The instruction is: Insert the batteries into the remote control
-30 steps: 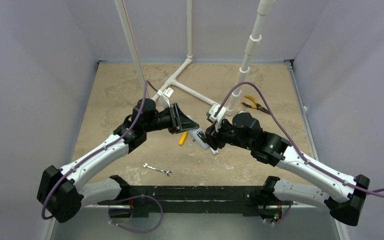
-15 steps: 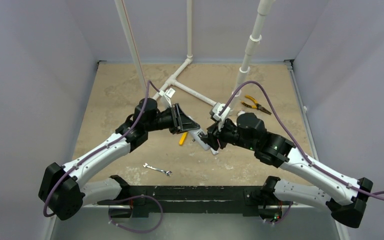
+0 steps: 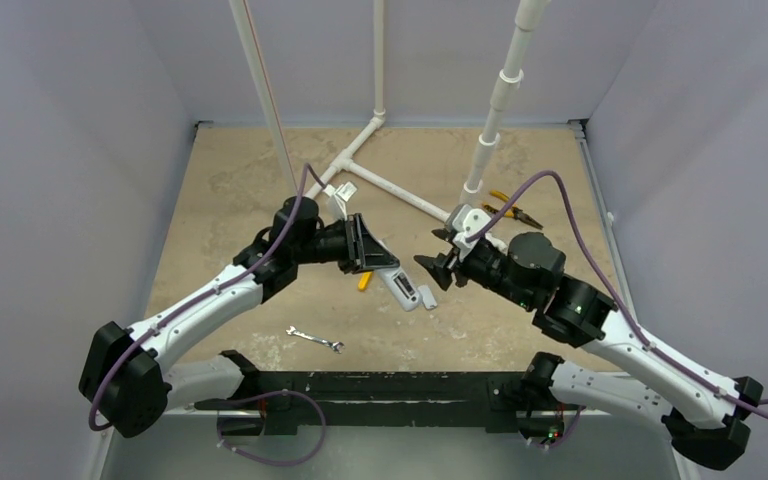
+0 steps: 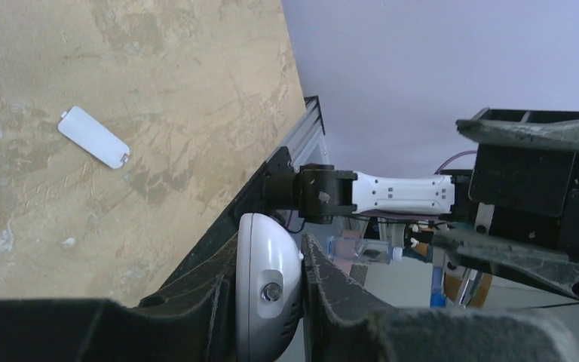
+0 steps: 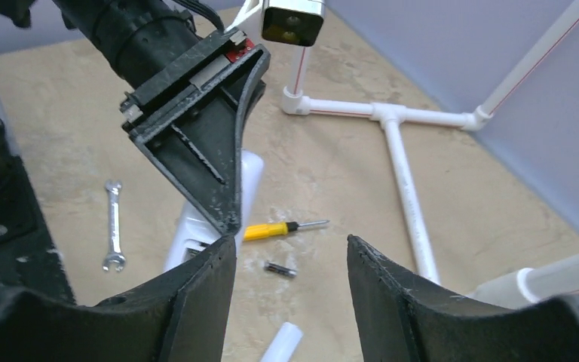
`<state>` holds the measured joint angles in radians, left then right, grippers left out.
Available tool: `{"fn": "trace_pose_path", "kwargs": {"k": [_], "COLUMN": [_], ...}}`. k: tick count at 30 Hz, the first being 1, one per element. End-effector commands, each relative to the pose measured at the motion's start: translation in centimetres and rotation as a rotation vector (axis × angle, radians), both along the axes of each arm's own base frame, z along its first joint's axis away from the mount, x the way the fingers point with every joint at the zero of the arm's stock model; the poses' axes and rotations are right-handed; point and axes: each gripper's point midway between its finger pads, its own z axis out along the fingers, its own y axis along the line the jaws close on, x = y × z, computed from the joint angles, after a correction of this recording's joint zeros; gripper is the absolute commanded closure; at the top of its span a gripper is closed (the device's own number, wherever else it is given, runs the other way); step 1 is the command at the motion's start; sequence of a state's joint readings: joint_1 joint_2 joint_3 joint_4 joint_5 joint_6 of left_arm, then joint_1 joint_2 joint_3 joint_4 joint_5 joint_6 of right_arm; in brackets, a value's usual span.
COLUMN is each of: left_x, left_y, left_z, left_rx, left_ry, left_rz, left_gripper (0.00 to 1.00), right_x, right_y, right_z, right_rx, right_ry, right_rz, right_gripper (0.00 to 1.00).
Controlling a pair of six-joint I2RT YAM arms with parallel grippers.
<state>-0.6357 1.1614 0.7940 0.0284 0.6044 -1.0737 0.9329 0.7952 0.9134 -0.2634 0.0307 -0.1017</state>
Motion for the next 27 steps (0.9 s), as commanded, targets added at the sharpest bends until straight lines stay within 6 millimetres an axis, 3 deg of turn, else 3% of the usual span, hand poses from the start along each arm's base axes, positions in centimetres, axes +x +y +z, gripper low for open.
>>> {"fn": "trace_pose_path", "kwargs": {"k": [1,3,5,10,14,18,23,27], "left_x": [-1.2,-1.7,-2.1,-2.6,-2.6,-2.5,-2.9,-3.2], "left_y": [0.0,0.2,0.4,0.7,0.5,0.2,0.0,0.1], "left_z": [1.3,0.8,0.4,-0.3,-0.3,0.1,0.5,0.5], "left_rx": [0.013,0.04,0.057,0.069,0.059,0.036,0.009,0.008], "left_ry": [-0.075,-0.077,-0.087,-0.091,-0.09,-0.096,-0.099,-0.111], "left_rz": [-0.101,-0.129,-0.145,-0.168,-0.181,-0.186,-0.2,-0.215], "left_gripper": [1.0,1.0,1.0,1.0,1.0,1.0,1.0,1.0], "right_x": [1.4,2.4,2.9,-0.7,-1.0,-2.1,-5.3,-6.8], "right_y": [-1.4,-2.5,-3.2,-2.0,-2.0,-1.2,1.2,2.4], "right_z": [-0.8,-1.6,-1.1,0.3,1.7,0.6,-1.9,-2.5], "right_rx": [-0.168,-0.228,-0.207,-0.114,-0.004,-0.044,-0.125,-0.103], "right_ry": [-0.215,-0.267,-0.285,-0.35,-0.375,-0.378,-0.339,-0.324], "right_rz": [-0.004,-0.057,-0.115,0.087,0.063,0.161,0.43,0.539], "right_gripper": [0.44,0.43,0.44,0.44,0.42,0.43,0.46,0.55]}}
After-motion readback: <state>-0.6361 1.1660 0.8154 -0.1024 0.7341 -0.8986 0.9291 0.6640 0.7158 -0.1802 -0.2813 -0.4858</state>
